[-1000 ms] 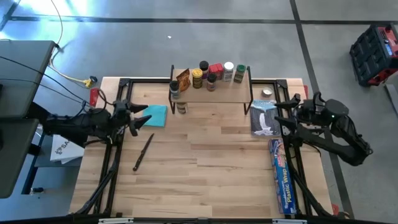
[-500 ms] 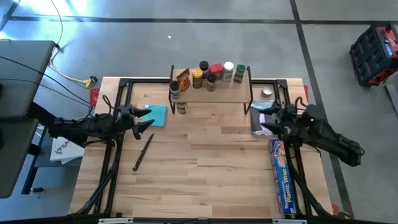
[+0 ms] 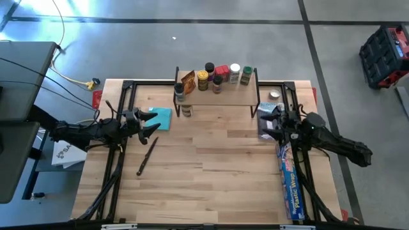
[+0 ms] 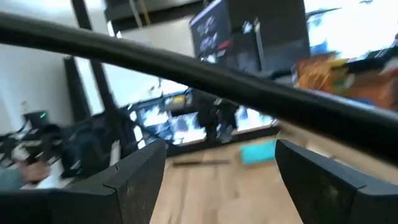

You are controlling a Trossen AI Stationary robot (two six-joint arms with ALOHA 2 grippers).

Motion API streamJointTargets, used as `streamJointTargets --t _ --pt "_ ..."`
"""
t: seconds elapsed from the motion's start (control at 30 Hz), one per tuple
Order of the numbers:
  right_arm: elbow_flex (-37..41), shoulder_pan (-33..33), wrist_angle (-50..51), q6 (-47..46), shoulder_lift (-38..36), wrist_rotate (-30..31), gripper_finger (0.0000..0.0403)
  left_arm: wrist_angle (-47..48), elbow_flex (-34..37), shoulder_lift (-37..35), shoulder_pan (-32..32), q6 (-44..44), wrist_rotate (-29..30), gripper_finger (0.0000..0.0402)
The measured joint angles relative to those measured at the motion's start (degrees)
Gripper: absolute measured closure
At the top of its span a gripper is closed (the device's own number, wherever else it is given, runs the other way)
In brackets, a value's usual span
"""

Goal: Shelf spices
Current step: Return to Home Position

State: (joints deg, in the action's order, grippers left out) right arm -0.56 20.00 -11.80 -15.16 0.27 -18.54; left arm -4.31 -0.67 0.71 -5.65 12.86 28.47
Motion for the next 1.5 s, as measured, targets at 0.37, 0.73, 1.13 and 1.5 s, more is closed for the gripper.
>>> streamJointTargets --t 0.37,0.73,1.13,1.5 --pt "0.00 -16.51 6.69 3.30 0.02 14.01 0.0105 0.48 0.00 0.42 0.00 0.54 0.43 0.0104" --pt "0.00 -27.18 9.02 6.20 0.24 31.44 0.0105 0.52 0.00 0.42 0.00 -4.38 1.31 0.0104" --pt "0.00 -27.22 9.01 6.42 0.24 31.38 0.0105 0.54 0.00 0.42 0.00 -4.11 1.31 0.0104" --pt "0.02 -27.22 9.01 6.21 0.24 31.31 0.0105 0.54 0.00 0.42 0.00 -4.09 1.31 0.0104"
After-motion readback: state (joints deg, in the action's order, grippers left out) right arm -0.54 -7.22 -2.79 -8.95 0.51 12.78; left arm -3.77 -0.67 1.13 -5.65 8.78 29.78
